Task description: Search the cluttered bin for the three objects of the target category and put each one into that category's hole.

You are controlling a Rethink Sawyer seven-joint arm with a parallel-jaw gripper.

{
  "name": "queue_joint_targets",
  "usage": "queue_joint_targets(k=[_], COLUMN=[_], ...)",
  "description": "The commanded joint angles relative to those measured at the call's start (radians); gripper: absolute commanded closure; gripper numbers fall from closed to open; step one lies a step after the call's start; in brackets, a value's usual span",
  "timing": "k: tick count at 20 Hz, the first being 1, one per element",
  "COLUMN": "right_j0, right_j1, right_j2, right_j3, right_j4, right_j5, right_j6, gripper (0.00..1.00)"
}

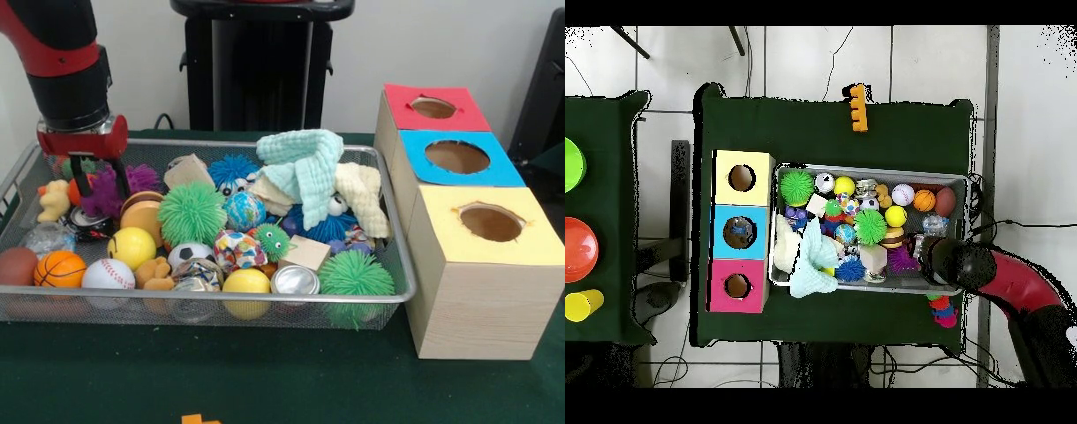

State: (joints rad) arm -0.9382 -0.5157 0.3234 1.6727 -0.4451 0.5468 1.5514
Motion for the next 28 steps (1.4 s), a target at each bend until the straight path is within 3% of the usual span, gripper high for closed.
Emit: queue_joint_targets(k=[1,9,17,22,28], right_j0=[0.01,-0.021,-0.048,-0.039,-0.015], right_j1=[0.02,0.016,0.028,0.029,0.021], right_j2=[0.074,0.083,0.092,0.082,0.086], right_j3=[-0.11,-0.116,-0.116,-0.12,-0.176], right_j4=[0.04,0.056,0.04,0.03,0.046], right_j5=[0.076,0.132,0.119,0.101,0.154], right_j6=[-0.021,-0.066,-0.084,-0.061,-0.062], gripper=[0.0,0.0,0.0,0.0,0.0])
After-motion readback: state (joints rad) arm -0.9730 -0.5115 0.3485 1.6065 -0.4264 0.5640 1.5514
